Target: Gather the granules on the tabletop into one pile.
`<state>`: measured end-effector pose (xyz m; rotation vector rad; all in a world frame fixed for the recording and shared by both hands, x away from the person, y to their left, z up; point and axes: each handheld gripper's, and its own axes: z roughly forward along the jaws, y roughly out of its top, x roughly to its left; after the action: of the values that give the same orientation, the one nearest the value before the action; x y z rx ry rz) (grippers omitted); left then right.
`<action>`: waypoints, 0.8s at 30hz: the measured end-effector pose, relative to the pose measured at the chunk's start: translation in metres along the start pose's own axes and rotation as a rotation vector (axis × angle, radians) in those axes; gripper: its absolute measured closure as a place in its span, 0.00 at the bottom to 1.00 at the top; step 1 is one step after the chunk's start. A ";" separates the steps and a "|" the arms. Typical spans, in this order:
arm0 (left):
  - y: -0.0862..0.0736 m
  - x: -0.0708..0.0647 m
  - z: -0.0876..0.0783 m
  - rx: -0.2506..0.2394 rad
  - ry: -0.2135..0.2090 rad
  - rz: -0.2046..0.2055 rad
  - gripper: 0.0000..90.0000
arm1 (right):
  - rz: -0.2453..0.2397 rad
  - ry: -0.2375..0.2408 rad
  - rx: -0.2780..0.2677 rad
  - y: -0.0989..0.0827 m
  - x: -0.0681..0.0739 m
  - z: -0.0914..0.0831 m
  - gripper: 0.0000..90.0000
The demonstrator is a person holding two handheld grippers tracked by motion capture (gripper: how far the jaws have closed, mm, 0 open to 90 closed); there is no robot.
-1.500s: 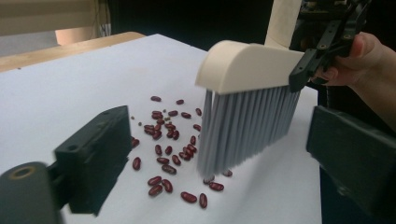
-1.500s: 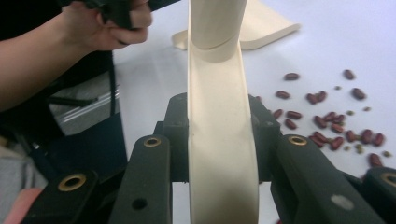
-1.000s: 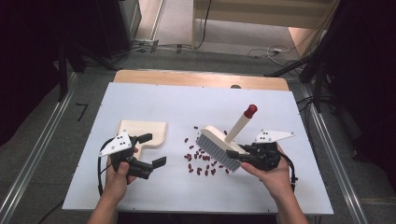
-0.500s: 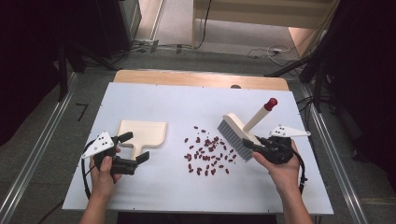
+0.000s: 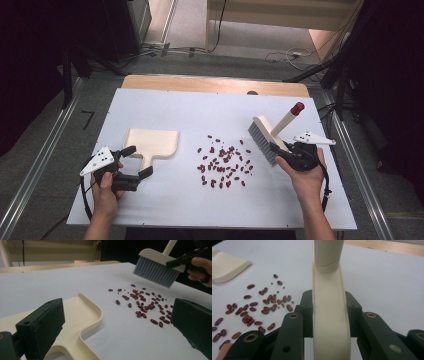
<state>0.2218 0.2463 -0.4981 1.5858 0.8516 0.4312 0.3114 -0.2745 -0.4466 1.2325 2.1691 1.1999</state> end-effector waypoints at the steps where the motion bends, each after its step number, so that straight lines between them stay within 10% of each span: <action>1: -0.002 0.000 0.000 -0.006 0.006 -0.003 0.00 | -0.004 -0.009 0.007 0.000 0.000 0.002 0.73; 11: -0.010 0.004 0.005 0.023 0.015 -0.010 0.00 | -0.034 -0.087 0.066 -0.006 0.006 0.020 0.73; 24: -0.015 0.004 0.010 0.031 -0.006 -0.015 0.00 | -0.121 -0.063 0.101 -0.003 0.039 0.029 0.73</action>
<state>0.2273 0.2418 -0.5151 1.6075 0.8687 0.4039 0.3071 -0.2289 -0.4623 1.1441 2.2461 1.0011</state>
